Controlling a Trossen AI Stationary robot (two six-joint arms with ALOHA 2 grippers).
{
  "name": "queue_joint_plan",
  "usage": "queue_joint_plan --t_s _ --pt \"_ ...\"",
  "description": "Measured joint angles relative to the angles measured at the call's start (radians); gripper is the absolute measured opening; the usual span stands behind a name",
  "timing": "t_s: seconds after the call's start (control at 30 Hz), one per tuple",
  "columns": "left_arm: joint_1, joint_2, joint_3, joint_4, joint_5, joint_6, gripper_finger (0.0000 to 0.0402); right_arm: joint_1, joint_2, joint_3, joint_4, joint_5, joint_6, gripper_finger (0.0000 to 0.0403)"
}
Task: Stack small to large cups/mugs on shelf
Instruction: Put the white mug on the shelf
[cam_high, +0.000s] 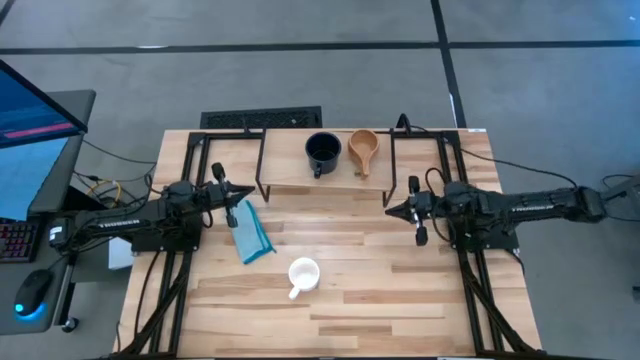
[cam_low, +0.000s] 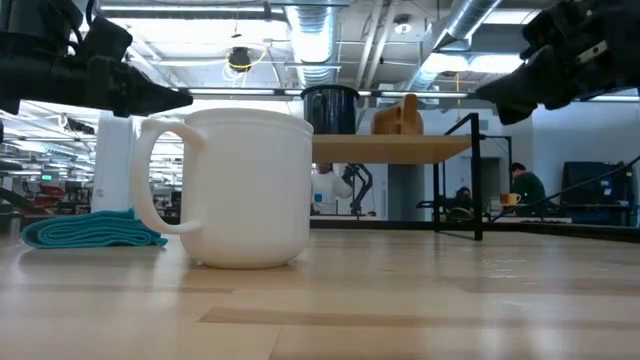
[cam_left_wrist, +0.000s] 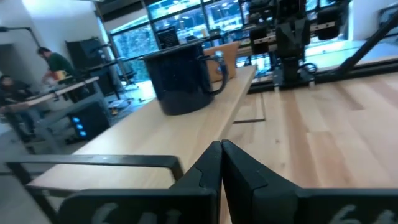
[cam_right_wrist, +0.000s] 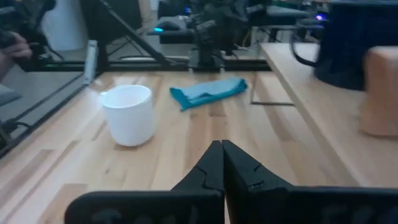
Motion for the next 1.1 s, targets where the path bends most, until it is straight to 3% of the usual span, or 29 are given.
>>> queue_joint_plan --t_s 0.33,0.67,0.8,0.97,1.1 --pt "0.0 0.0 0.001 0.057 -0.026 0.095 0.0 -0.148 -0.032 0.0 -0.036 -0.169 0.034 0.0019" --pt "0.0 0.001 0.001 0.033 -0.121 0.11 0.0 -0.155 -0.031 0.001 -0.106 -0.16 0.071 0.0017" --pt "0.0 0.001 0.001 0.032 -0.107 0.072 0.0 -0.155 -0.03 0.001 -0.103 -0.09 0.114 0.0017" --pt "0.0 0.001 0.001 -0.016 0.0 0.052 0.0 -0.155 -0.03 0.001 -0.103 -0.086 0.163 0.0019" --pt "0.0 0.001 0.001 -0.019 -0.068 0.041 0.0002 -0.155 -0.03 0.001 -0.093 -0.085 0.215 0.0015"
